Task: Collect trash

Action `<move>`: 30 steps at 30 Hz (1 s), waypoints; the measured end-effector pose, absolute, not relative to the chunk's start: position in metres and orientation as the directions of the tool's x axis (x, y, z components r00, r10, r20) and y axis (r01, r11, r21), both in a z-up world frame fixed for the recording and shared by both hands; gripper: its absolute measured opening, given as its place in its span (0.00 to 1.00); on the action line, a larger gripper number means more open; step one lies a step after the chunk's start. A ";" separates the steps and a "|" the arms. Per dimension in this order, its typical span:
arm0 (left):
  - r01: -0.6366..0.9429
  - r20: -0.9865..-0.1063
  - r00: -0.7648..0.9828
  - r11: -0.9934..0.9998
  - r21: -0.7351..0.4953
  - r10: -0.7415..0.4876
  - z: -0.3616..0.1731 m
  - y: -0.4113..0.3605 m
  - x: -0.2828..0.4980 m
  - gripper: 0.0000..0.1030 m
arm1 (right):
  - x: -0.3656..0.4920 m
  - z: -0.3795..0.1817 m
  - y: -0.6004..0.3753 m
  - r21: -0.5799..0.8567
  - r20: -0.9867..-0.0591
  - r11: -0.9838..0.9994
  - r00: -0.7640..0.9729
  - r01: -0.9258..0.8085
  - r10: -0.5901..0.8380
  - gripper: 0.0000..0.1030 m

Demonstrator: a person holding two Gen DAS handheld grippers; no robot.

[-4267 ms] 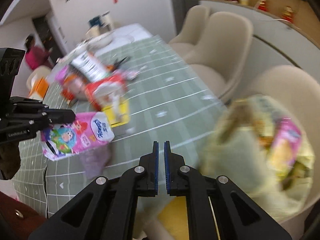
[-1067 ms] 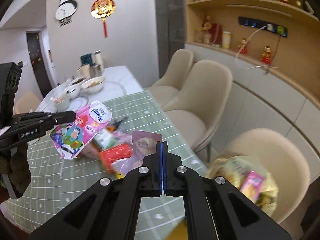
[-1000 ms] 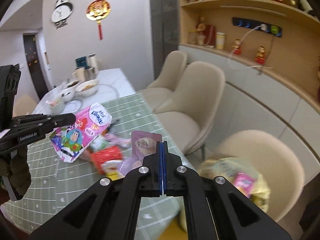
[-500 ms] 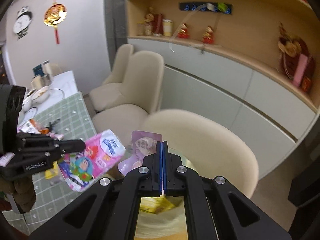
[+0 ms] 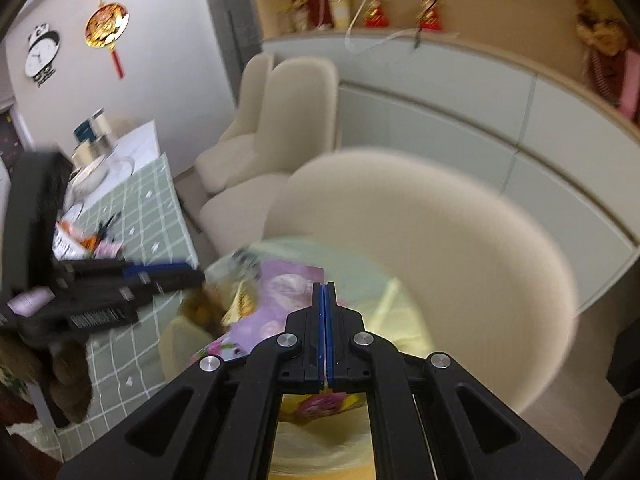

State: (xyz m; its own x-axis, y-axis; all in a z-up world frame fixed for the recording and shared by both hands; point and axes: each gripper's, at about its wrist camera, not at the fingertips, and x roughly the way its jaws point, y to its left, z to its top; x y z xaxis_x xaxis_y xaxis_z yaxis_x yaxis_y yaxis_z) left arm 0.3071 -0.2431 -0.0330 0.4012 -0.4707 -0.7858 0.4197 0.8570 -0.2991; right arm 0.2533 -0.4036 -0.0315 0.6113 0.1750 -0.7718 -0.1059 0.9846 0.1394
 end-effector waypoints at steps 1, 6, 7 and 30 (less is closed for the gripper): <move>0.401 -0.786 0.412 0.867 -0.297 -0.460 -0.032 -0.234 0.306 0.25 | 0.255 -0.042 -0.396 0.141 -0.784 0.982 0.590 -0.128 0.190 0.03; 0.325 -0.802 0.429 0.899 -0.293 -0.416 -0.030 -0.201 0.295 0.26 | 0.257 -0.091 -0.371 0.037 -0.849 0.980 0.511 -0.198 0.135 0.03; 0.314 -0.804 0.435 0.905 -0.287 -0.406 -0.030 -0.194 0.292 0.27 | 0.256 -0.095 -0.374 0.044 -0.854 0.982 0.503 -0.183 0.132 0.03; 0.015 -0.763 0.623 0.978 -0.207 -0.171 0.001 0.043 0.182 0.39 | 0.188 0.001 -0.296 0.090 -0.698 0.990 0.702 -0.110 0.142 0.35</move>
State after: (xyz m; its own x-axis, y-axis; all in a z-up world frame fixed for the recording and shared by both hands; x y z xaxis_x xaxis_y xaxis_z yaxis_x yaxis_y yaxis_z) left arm 0.1823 0.0428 0.0006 0.6234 -0.1708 -0.7630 0.0147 0.9782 -0.2070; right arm 0.1878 -0.2963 0.0012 0.7023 0.1418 -0.6976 -0.1102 0.9898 0.0902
